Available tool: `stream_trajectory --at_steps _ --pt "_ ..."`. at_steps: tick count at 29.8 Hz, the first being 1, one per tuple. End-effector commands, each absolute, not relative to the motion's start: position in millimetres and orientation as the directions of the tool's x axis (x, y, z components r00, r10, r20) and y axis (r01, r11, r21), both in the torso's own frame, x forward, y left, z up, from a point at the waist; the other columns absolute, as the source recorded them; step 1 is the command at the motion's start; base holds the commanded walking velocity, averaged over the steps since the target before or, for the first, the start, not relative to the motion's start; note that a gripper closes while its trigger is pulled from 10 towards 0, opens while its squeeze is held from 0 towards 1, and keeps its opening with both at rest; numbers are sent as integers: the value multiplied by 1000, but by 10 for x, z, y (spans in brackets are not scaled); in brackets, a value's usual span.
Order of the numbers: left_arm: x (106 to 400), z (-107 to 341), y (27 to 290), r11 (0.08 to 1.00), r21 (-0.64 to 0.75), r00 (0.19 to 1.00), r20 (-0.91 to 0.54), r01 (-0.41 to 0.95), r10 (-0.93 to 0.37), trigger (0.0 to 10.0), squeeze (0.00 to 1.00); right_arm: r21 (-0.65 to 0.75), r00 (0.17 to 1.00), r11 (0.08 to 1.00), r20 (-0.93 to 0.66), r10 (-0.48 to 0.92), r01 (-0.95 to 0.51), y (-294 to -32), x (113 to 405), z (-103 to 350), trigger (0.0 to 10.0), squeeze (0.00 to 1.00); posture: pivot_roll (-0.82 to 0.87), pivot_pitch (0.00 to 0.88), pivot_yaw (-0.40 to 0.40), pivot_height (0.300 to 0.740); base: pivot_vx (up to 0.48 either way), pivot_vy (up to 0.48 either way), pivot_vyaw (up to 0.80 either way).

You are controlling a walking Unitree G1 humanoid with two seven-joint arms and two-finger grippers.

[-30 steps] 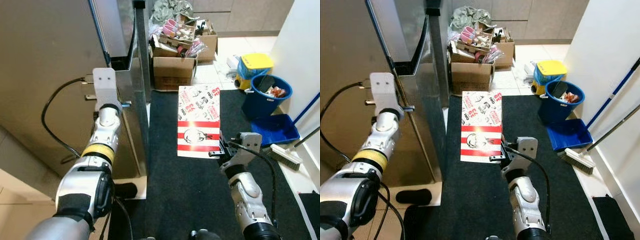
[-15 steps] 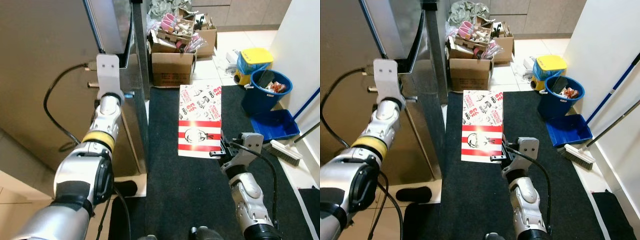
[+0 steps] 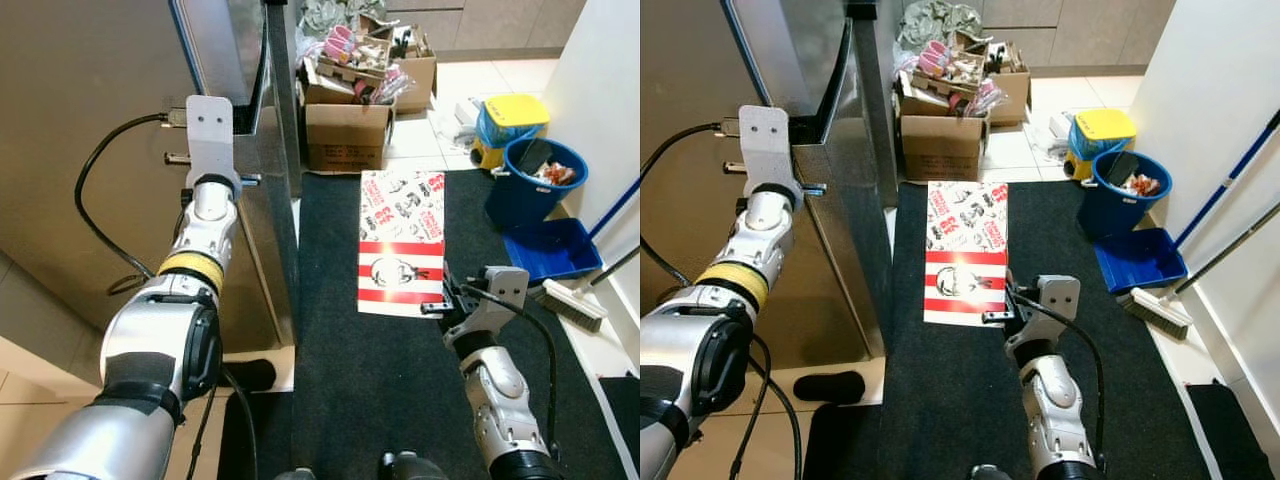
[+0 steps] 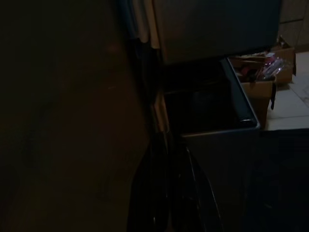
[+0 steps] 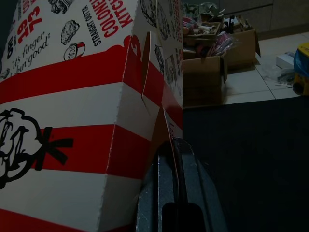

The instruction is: Restocking fridge

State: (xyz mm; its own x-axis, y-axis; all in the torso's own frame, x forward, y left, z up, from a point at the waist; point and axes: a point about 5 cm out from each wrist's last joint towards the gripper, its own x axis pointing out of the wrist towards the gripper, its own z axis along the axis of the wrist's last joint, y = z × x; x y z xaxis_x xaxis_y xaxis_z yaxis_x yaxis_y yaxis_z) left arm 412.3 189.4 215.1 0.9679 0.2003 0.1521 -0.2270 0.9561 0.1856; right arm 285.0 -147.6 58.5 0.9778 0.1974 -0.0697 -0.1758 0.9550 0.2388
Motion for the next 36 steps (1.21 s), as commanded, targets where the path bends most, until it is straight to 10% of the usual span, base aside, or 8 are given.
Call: stream_trajectory --at_steps 1,18,19,20,21,36 --pt "4131 2198 1948 947 211 965 155 -242 212 10000 0 236 977 956 -78 197 -174 -1482 2825 576 10000 0 -116 133 8 740 0 0 0" --pt "4173 2307 1888 937 263 969 155 -229 193 10000 0 242 979 957 -88 185 -159 -1481 2740 559 10000 0 -138 180 21 740 0 0 0" --pt "4176 2311 1878 939 262 970 153 -222 187 10000 35 242 979 958 -88 183 -157 -1485 2733 560 10000 0 -139 183 21 740 0 0 0" --pt "4180 2315 1863 941 262 973 150 -212 178 10000 345 242 980 958 -89 180 -154 -1491 2727 559 10000 0 -140 184 22 740 0 0 0" --pt "4185 2323 1841 946 257 976 146 -196 162 10000 1000 242 980 958 -90 177 -151 -1500 2721 559 10000 0 -142 187 22 740 0 0 0" --pt "4226 2391 1461 983 181 991 135 0 -25 10000 1000 241 981 961 -96 166 -139 -1531 2721 567 10000 0 -131 183 23 740 0 0 0"
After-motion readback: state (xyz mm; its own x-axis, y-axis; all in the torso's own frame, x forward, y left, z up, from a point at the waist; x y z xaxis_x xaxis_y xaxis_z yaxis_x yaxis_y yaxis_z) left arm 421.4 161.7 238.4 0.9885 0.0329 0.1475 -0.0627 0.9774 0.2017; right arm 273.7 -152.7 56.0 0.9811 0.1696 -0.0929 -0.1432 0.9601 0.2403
